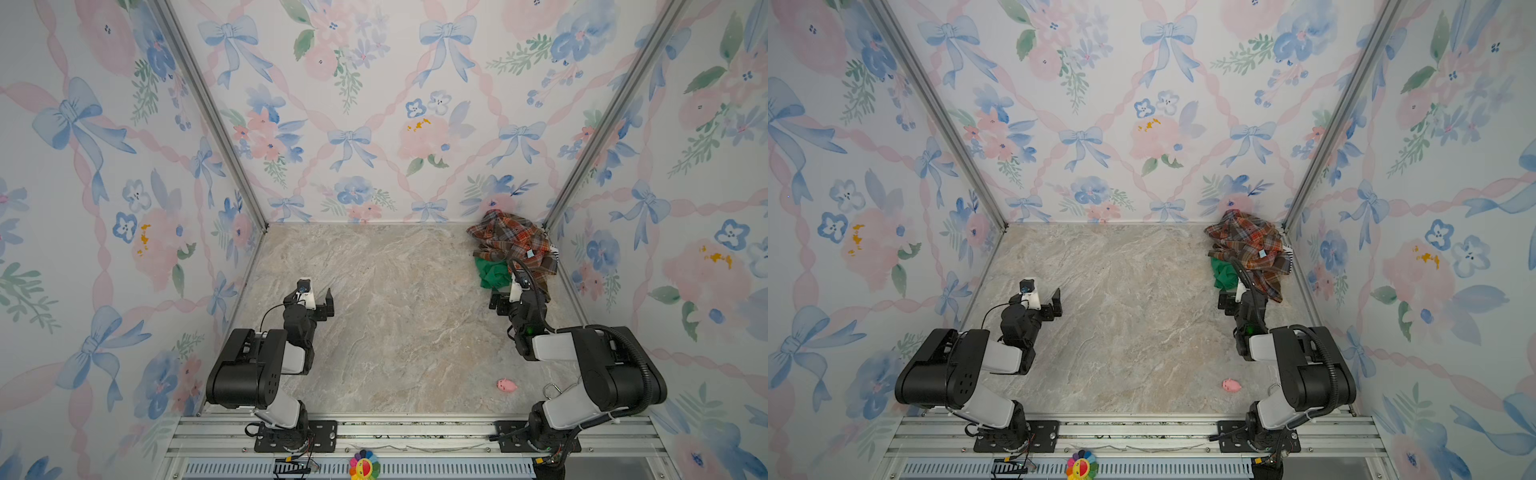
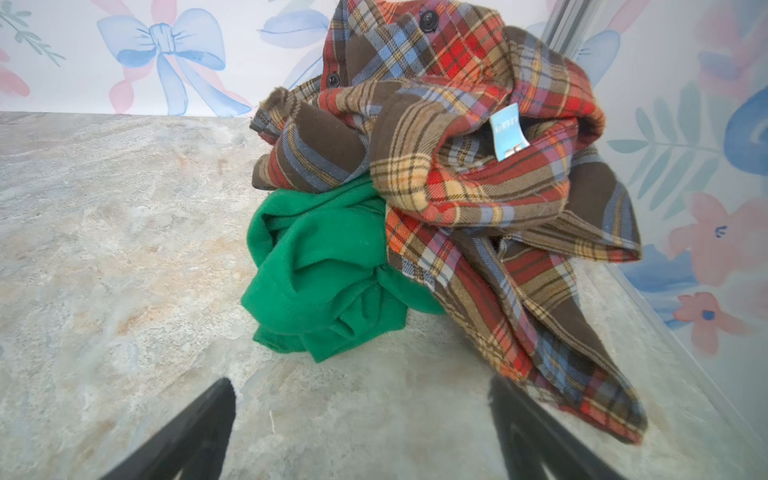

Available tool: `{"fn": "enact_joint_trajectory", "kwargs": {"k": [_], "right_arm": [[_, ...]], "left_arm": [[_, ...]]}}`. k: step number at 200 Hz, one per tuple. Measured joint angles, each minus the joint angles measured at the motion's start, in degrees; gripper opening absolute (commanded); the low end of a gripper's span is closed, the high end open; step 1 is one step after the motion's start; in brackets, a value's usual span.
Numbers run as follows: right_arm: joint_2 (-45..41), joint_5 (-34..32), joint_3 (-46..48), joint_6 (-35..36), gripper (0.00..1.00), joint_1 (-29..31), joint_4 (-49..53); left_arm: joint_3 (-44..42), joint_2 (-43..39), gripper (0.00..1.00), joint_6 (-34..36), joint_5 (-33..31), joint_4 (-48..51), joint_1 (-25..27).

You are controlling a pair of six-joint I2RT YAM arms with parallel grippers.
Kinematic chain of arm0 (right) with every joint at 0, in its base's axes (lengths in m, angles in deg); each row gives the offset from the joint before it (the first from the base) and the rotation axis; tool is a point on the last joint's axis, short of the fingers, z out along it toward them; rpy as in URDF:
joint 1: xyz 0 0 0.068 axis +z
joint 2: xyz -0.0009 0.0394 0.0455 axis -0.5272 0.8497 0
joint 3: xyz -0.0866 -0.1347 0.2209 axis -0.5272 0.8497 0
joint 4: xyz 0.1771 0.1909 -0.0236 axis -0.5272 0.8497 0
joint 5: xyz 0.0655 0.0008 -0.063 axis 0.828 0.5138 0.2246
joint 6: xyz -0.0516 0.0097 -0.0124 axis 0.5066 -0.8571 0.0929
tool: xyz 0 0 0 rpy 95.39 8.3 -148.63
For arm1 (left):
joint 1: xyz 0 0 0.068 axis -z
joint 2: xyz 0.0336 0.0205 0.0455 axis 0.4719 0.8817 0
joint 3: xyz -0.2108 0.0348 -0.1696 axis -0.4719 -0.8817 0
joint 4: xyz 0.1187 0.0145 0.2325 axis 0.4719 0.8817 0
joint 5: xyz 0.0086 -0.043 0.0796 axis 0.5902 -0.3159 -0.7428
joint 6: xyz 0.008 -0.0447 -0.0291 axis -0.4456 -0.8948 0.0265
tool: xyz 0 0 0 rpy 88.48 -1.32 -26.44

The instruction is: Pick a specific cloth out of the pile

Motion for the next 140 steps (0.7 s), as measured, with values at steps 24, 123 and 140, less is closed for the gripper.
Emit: {"fn": "enact_joint_trajectory", "kwargs": {"k": [24, 123, 140], "right_arm": [[0.00, 0.00, 0.00, -0.02, 0.97, 0.00, 0.00], [-0.07, -0.02, 0.00, 0.00, 0.97, 0.02, 0.00], [-2.62, -1.44, 0.04, 0.11, 0.97, 0.90, 2.47]], "left_arm": [[0.00, 0.00, 0.98, 0.00, 0.00, 0.00, 0.00], [0.00, -0.02, 0.98, -0.20, 3.89, 0.02, -1.97], [0.00, -0.42, 0.98, -0.15, 2.51, 0.37, -1.29]]}}
